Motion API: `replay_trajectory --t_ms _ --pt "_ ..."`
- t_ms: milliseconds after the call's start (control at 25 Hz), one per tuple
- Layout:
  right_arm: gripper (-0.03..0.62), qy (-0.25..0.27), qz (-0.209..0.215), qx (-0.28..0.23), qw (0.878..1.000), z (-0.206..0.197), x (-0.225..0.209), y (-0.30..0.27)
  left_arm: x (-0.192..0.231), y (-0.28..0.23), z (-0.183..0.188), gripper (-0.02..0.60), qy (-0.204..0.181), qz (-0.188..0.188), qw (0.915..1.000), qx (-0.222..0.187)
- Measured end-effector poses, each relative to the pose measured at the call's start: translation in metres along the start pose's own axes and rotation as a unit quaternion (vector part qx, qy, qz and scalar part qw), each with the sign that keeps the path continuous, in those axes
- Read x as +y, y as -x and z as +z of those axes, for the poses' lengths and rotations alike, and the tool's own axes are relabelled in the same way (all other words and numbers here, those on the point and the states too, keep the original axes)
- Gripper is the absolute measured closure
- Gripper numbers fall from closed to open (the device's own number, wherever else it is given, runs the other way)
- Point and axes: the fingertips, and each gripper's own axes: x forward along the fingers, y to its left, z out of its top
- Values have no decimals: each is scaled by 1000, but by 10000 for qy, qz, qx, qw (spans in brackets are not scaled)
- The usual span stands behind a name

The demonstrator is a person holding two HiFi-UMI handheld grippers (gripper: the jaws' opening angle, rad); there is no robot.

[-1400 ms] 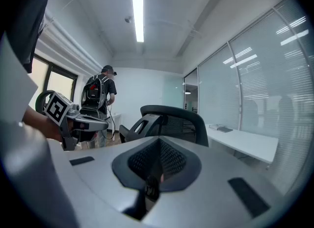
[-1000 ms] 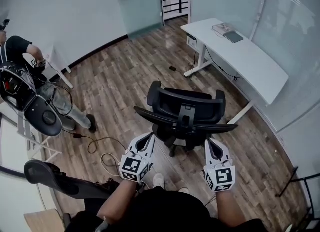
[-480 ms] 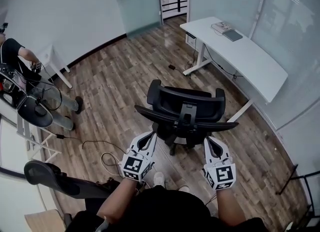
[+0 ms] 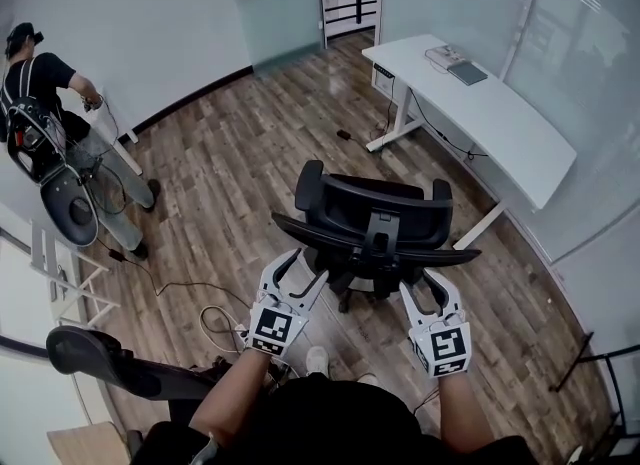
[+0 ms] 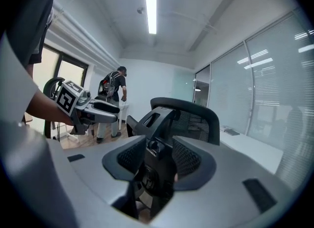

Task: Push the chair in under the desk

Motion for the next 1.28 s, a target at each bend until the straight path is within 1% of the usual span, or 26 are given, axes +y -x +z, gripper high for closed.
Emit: replay_trajectory --t_ms 40,120,160,280,360,440,520,640,760,800,880,1000,1200,1280 --pt "408 100 21 47 9999 -1 -1 -2 -1 -3 -3 284 -177 -45 9998 86" --pt "377 304 75 171 9994 -3 -2 -6 -3 -9 -9 239 -584 -144 9978 291" --pt "359 405 111 248 9988 -5 -3 -9 -4 -12 -12 225 -777 -209 9960 386" --pt "305 723 245 519 9957 -13 -4 -17 -5 -22 -19 212 -1263 -410 9892 623" --pt "265 993 314 702 9921 -21 -4 -22 -5 -30 -23 202 -1557 -498 9837 751" --pt "233 1272 379 858 9874 -27 -2 -26 -5 -36 -26 179 -1841 -546 9778 838" --pt "215 1499 459 1012 9824 -32 0 -30 -4 -41 -30 162 -2114 -588 9713 916" --pt "187 1824 527 1168 9748 -39 1 -37 -2 -50 -38 139 -2584 -677 9572 1113" --pt "170 2402 521 1327 9602 -43 -2 -46 1 -58 -49 126 -3156 -785 9355 1379" --pt "168 2634 518 1391 9532 -46 -4 -49 2 -61 -52 124 -3314 -815 9287 1450" --pt "161 3056 534 1529 9383 -52 -7 -56 4 -66 -56 123 -3549 -852 9182 1540" --pt "155 3437 607 1700 9216 -60 -8 -66 5 -74 -60 121 -3805 -907 9057 1636" --pt "149 3794 635 1928 9027 -71 -12 -77 1 -88 -66 121 -4127 -1046 8882 1726" --pt "148 3923 633 2012 8953 -72 -14 -81 0 -93 -67 121 -4193 -1085 8837 1773"
